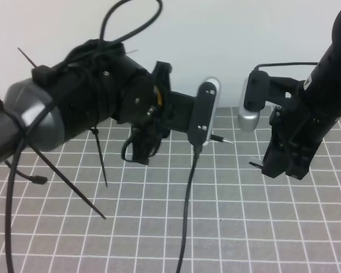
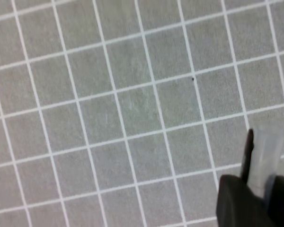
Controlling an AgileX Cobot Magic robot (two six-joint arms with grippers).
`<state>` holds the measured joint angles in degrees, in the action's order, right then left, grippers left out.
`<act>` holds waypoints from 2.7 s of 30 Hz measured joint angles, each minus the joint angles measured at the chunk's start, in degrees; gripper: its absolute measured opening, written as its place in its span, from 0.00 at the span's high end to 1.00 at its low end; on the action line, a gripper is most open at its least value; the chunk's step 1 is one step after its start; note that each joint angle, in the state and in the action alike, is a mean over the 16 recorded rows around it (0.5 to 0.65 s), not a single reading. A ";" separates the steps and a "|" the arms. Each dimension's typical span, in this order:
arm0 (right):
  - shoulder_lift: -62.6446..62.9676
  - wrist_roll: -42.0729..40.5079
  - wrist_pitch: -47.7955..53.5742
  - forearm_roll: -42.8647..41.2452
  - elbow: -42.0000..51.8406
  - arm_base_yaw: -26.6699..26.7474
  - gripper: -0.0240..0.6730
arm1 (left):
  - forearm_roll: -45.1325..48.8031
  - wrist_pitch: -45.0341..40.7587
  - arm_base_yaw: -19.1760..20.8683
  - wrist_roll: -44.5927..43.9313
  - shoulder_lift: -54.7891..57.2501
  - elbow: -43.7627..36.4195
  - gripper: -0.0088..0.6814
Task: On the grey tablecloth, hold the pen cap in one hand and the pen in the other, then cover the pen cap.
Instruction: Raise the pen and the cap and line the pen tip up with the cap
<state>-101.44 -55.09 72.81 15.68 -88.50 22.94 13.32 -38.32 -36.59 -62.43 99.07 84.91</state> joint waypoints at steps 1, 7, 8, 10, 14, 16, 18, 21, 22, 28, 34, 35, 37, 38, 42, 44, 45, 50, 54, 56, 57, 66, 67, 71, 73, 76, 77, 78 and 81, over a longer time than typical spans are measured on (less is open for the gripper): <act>-0.14 -0.14 -0.17 -0.13 0.00 -0.10 0.97 | -0.02 -0.01 -0.21 -0.06 0.00 0.00 0.93; -0.69 -0.73 -0.86 -0.51 0.00 -1.17 0.97 | -0.08 -0.15 -1.46 -0.26 -0.07 0.00 0.93; -0.74 -0.88 -0.86 -0.45 0.00 -1.38 0.97 | -0.07 -0.18 -1.63 -0.26 -0.13 0.00 0.93; -0.83 -1.24 -0.89 -0.30 0.00 -1.80 0.97 | -0.07 -0.23 -1.86 -0.25 -0.31 0.00 0.93; -0.93 -2.00 -1.25 0.14 0.00 -2.57 0.97 | -0.25 -0.50 -2.02 -0.31 -0.94 0.00 0.93; -0.94 -2.43 -1.57 0.42 0.00 -2.88 0.97 | -0.63 -0.77 -2.04 -0.65 -1.30 0.00 0.93; -0.94 -2.86 -1.83 0.73 0.00 -3.11 0.97 | -1.33 -1.13 -2.04 -1.36 -1.66 0.00 0.93; -0.94 -3.89 -1.68 2.19 0.00 -3.31 0.97 | -2.82 -1.75 -2.04 -2.91 -2.18 0.00 0.93; -0.94 -4.32 -1.49 2.94 0.00 -3.35 0.97 | -3.34 -1.93 -2.04 -3.47 -2.34 0.00 0.93; -0.94 -5.60 -0.23 7.69 0.00 -4.26 0.97 | -5.89 -3.31 -2.04 -6.77 -2.87 0.00 0.93; -0.89 -4.31 0.36 8.02 0.00 -5.75 0.97 | -6.96 -4.42 -2.04 -8.24 -3.16 0.00 0.93; -0.83 -3.89 -0.08 7.54 0.00 -5.99 0.97 | -6.90 -4.50 -2.04 -8.10 -3.23 0.00 0.93; -0.62 -2.67 -1.78 5.85 0.00 -6.39 0.97 | -6.64 -4.64 -2.04 -7.57 -3.37 0.00 0.93; -0.47 -1.94 -2.99 4.62 0.00 -6.56 0.97 | -6.50 -4.71 -2.04 -7.24 -3.44 0.00 0.93; 0.62 1.57 -10.05 -2.71 0.00 -6.61 0.97 | -6.36 -4.85 -2.04 -5.73 -3.73 0.00 0.93; 1.38 3.97 -14.70 -7.51 0.00 -6.21 0.97 | -6.50 -4.85 -2.04 -4.98 -3.86 0.00 0.93; 1.81 5.35 -17.23 -10.12 0.00 -5.88 0.96 | -6.58 -4.82 -2.04 -4.61 -3.91 0.00 0.93; 4.05 14.91 -29.28 -25.40 0.03 -3.24 0.96 | -7.18 -4.64 -1.75 -3.26 -4.00 0.00 0.93; 5.80 24.90 -36.06 -40.28 1.04 -0.17 0.96 | -7.91 -4.38 -0.77 -2.77 -4.01 0.00 0.93; 6.75 29.84 -38.47 -47.34 2.49 1.52 0.96 | -8.31 -4.18 0.03 -2.69 -4.01 0.00 0.93; 7.28 32.40 -39.48 -50.80 3.56 2.36 0.96 | -8.54 -4.06 0.50 -2.68 -4.01 0.00 0.93; 15.33 61.90 -46.77 -82.80 22.62 9.04 0.96 | -12.80 -3.17 5.48 -4.68 -3.96 0.00 0.93; 16.57 65.26 -47.90 -85.89 25.44 9.56 0.96 | -13.60 -3.28 5.92 -5.35 -3.91 0.00 0.93; 21.63 78.78 -51.73 -97.86 36.36 11.15 0.96 | -17.66 -3.88 7.19 -8.29 -3.57 0.00 0.93; 23.92 85.24 -52.90 -103.63 41.02 11.71 0.96 | -19.69 -4.27 7.50 -9.42 -3.38 0.00 0.93; 26.65 92.55 -54.37 -110.67 46.37 12.27 0.96 | -22.39 -4.71 7.72 -9.95 -3.09 0.00 0.93; 27.31 94.19 -54.85 -112.41 47.67 12.37 0.96 | -23.22 -4.84 7.74 -9.91 -2.99 0.00 0.93; 27.84 95.36 -55.25 -113.81 48.74 12.43 0.96 | -23.98 -4.97 7.72 -9.80 -2.87 0.00 0.93; 28.69 96.53 -55.24 -116.52 50.86 12.47 0.96 | -25.93 -5.28 7.56 -9.10 -2.43 0.00 0.93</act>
<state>-72.75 41.43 17.57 -100.84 -37.64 35.41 -12.61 -43.60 -29.03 -71.53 96.64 84.91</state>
